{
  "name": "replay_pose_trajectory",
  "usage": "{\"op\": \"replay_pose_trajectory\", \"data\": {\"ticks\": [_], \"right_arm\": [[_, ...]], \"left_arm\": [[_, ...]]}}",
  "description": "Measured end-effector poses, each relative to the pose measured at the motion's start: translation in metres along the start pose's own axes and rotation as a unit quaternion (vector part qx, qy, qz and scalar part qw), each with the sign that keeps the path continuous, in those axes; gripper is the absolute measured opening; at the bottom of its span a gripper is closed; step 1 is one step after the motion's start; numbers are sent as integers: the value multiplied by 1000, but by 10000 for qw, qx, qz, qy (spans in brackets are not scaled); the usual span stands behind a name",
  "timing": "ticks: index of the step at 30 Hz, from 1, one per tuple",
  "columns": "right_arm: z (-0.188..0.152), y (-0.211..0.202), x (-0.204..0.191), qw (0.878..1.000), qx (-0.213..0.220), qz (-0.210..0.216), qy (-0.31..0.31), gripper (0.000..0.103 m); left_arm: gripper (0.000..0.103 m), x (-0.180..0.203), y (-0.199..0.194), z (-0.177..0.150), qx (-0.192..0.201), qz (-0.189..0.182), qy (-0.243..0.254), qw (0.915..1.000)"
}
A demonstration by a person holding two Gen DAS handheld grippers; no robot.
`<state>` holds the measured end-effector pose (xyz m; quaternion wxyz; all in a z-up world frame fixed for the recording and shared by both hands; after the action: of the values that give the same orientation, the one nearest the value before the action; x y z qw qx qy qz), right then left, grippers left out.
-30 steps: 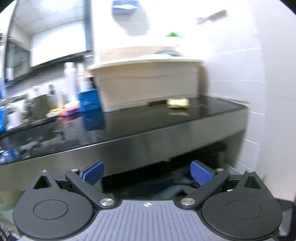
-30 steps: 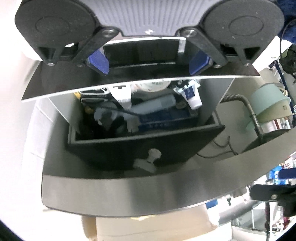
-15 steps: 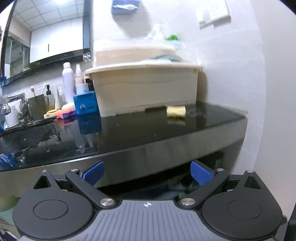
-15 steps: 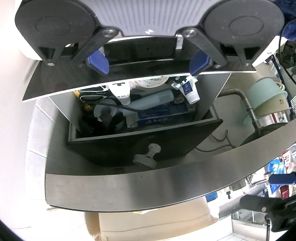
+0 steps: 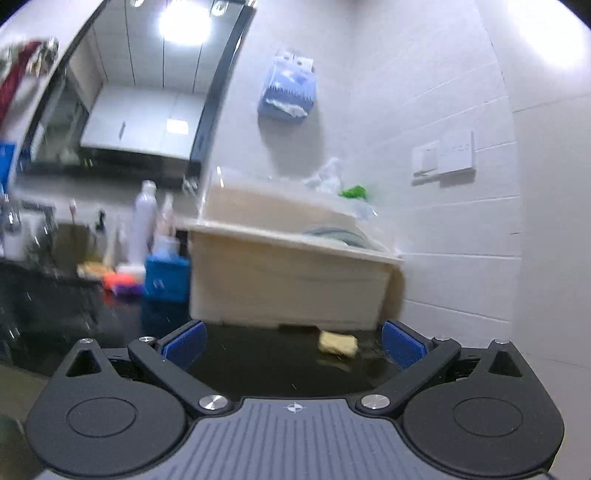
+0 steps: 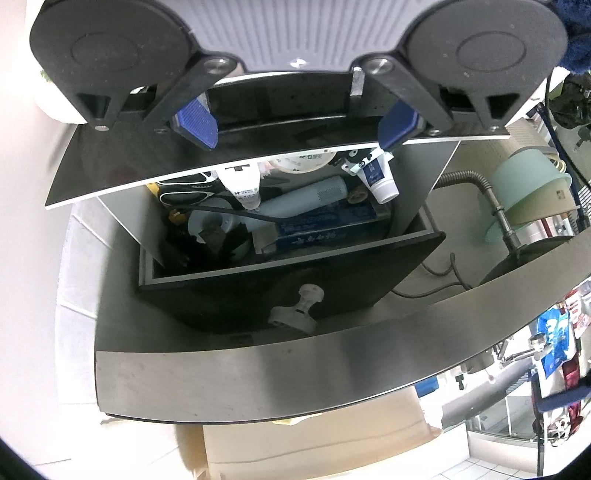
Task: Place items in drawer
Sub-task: 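Move the left tool up to the yellow sponge and close on it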
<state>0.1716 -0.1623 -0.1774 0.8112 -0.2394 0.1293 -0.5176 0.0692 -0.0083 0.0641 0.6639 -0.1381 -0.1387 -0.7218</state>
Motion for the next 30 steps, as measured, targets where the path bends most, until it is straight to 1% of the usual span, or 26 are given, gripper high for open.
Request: {"op": "replay_pose_trajectory", "data": {"ticks": [2,4,6,9,10,14,16,18,19,22,25,28,30], "right_arm": [[0,0,-1,10000,-13,9,-1,94],[-1,1,-2,10000,-40,23,-11,94],[0,1,-3,10000,-37,43,-33,94],[0,1,-3,10000,-27,61,-30,94],[-1,1,-2,10000,-29,68,-10,94],[-2,1,1,9999,-29,96,107,94],[-3,0,2,9998,-14,110,168,94],[-3,0,4,9997,14,123,223,94],[-3,-1,4,9996,29,129,249,94],[-3,-2,5,9994,74,163,297,94],[-2,-3,5,9992,112,204,320,94],[-3,-3,7,9988,139,250,400,94],[-4,-3,10,9983,149,283,482,94]], "left_arm": [[103,1,9,4,-8,143,38,9999],[103,1,24,5,-131,265,-26,9996],[103,2,38,1,-214,268,-197,9992],[103,6,54,-2,-152,168,-409,9989],[103,10,59,-3,-147,166,-371,9991],[103,31,82,-12,-144,198,53,9997],[103,42,94,-17,-195,152,213,9995],[103,53,109,-24,-353,113,409,9985],[103,58,118,-28,-501,63,477,9976],[103,68,146,-41,-998,-152,438,9939],[103,65,174,-52,-1466,34,302,9887],[102,56,197,-62,-1787,261,162,9834],[102,50,208,-67,-1890,446,147,9809]]}}
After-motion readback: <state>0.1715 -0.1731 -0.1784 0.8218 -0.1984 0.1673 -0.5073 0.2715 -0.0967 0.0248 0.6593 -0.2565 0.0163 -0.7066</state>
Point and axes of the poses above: each gripper's, at about its wrist camera, not at the fingertips, and y roughly the way its jaws point, x to its right, z to its top, the point moved 9 cm from there along y, roughly the way its jaws point, and after that the axes turned 15 degrees about -y, right-handed, at the moved point
